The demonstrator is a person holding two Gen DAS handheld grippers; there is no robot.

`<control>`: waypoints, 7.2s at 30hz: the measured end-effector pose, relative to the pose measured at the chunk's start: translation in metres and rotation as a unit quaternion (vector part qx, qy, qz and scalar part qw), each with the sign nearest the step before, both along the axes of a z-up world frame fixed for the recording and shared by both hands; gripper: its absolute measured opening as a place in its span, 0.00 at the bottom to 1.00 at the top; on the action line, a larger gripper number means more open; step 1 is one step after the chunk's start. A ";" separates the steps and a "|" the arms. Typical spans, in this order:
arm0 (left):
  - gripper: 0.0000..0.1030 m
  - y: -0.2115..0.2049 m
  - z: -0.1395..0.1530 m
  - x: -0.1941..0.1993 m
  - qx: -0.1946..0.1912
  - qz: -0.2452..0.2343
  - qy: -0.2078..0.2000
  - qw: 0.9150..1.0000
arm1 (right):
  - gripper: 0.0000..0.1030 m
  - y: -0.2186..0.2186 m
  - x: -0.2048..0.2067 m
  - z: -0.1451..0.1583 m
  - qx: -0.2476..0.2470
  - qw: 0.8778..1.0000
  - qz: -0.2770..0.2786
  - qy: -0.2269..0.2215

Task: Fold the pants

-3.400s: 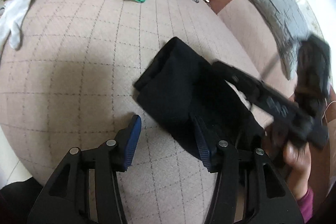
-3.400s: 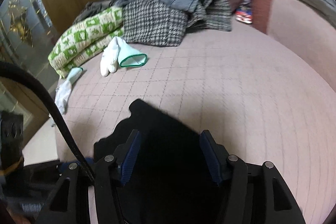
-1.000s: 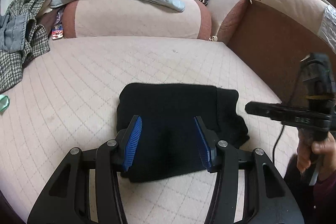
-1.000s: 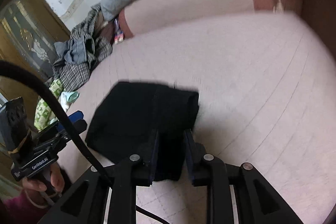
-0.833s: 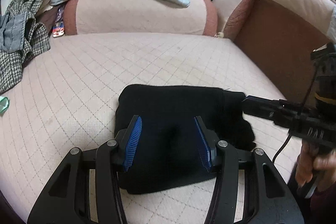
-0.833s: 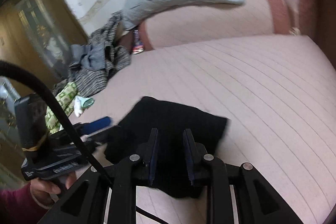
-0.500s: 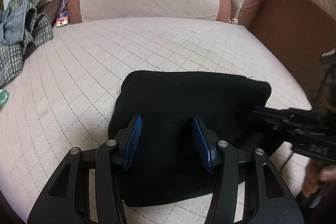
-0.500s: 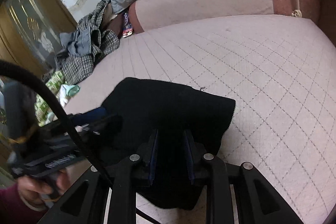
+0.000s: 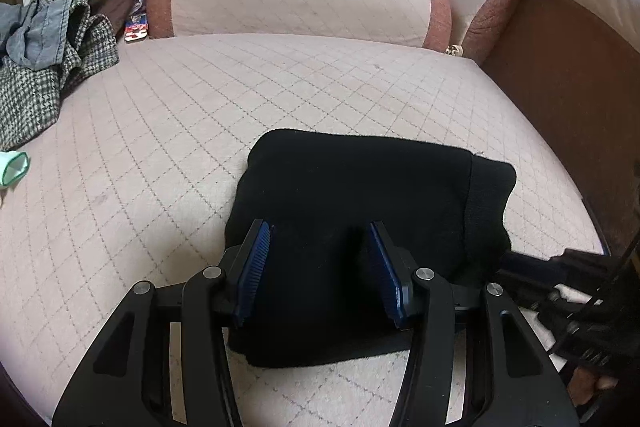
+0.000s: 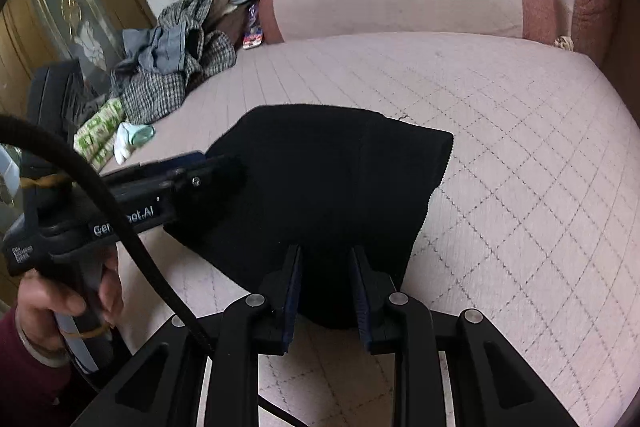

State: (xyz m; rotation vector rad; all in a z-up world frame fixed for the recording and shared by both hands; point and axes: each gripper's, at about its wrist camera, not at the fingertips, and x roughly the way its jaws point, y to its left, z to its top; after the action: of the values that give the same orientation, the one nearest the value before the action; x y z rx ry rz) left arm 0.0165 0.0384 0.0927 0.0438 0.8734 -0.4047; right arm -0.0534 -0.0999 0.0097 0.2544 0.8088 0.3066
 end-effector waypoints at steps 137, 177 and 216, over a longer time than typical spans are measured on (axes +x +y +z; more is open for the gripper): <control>0.65 0.007 -0.014 -0.014 0.045 0.050 -0.075 0.995 | 0.40 -0.002 0.012 0.021 -0.028 0.998 -0.056 -0.033; 0.65 0.013 -0.019 -0.002 0.058 0.048 -0.075 0.994 | 0.48 -0.008 0.022 0.010 -0.017 0.996 -0.085 -0.016; 0.65 0.013 -0.016 -0.004 0.060 0.057 -0.084 0.993 | 0.51 0.002 0.027 0.012 -0.035 0.997 -0.068 -0.021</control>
State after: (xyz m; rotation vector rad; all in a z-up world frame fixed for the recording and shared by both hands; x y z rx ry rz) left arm 0.0127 0.0513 0.0764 0.1361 0.7289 -0.2376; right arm -0.0262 -0.0980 0.0217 0.2348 0.7563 0.1548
